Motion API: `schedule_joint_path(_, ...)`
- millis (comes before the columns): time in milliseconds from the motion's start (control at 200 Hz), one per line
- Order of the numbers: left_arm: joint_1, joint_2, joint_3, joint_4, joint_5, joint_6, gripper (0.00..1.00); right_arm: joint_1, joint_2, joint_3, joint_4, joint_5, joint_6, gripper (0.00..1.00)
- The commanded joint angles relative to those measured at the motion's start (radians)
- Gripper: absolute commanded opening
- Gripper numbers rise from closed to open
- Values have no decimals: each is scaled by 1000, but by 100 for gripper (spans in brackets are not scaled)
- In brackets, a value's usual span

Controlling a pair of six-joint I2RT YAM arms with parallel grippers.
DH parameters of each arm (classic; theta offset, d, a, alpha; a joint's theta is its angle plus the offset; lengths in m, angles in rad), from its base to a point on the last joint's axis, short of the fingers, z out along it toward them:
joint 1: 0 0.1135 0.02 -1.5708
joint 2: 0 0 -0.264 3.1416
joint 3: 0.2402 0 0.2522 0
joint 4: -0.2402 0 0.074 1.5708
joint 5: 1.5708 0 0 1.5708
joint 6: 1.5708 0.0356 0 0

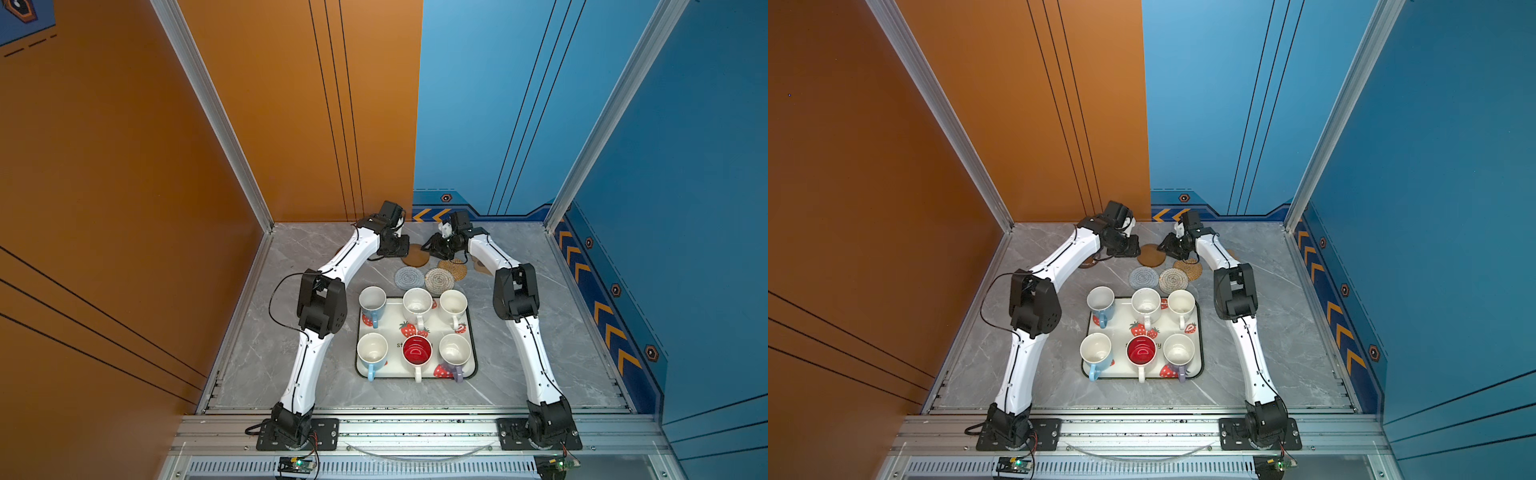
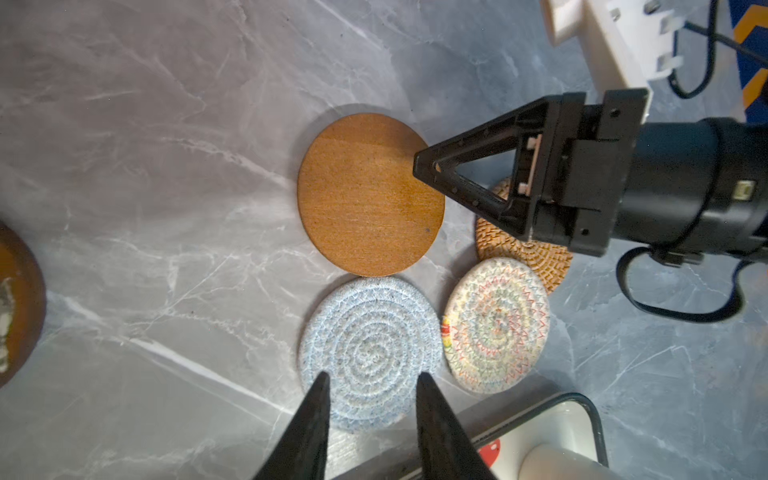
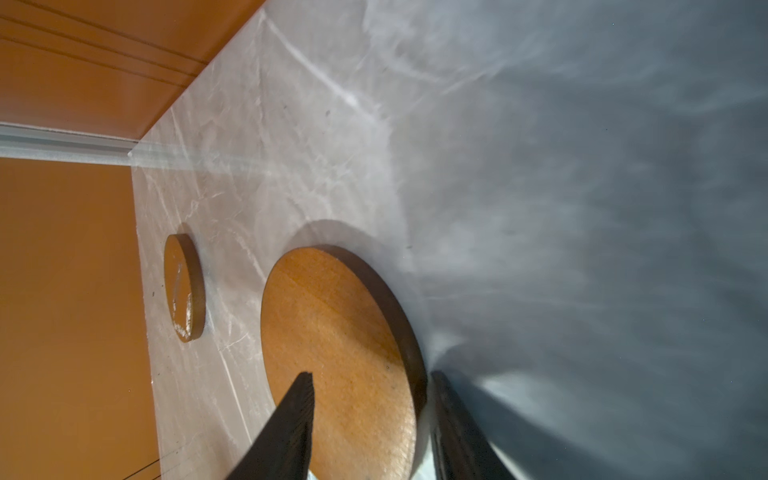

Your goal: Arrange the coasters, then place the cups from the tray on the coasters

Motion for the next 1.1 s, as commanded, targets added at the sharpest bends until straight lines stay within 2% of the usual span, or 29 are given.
schedule_joint_path(0, 20, -57, -32, -7, -26, 18, 36, 32, 44, 26, -8, -12, 33, 44)
schedule_joint_path(240, 40, -72, -100, -4, -44, 21, 32, 73, 72, 44, 61, -14, 107, 42)
schedule_joint_path(426, 61, -81, -152, 17, -49, 15, 32, 95, 118, 113, 63, -26, 133, 42)
schedule_joint_path(731, 91, -79, -169, 48, -48, 5, 32, 121, 135, 117, 71, -51, 145, 39)
schedule_joint_path(866, 103, -44, -101, 77, -34, -3, 33, 135, 136, 115, 52, -68, 134, 39)
schedule_joint_path(1097, 122, 104, 155, 88, -11, -20, 34, 113, 87, 80, 23, -31, 102, 42)
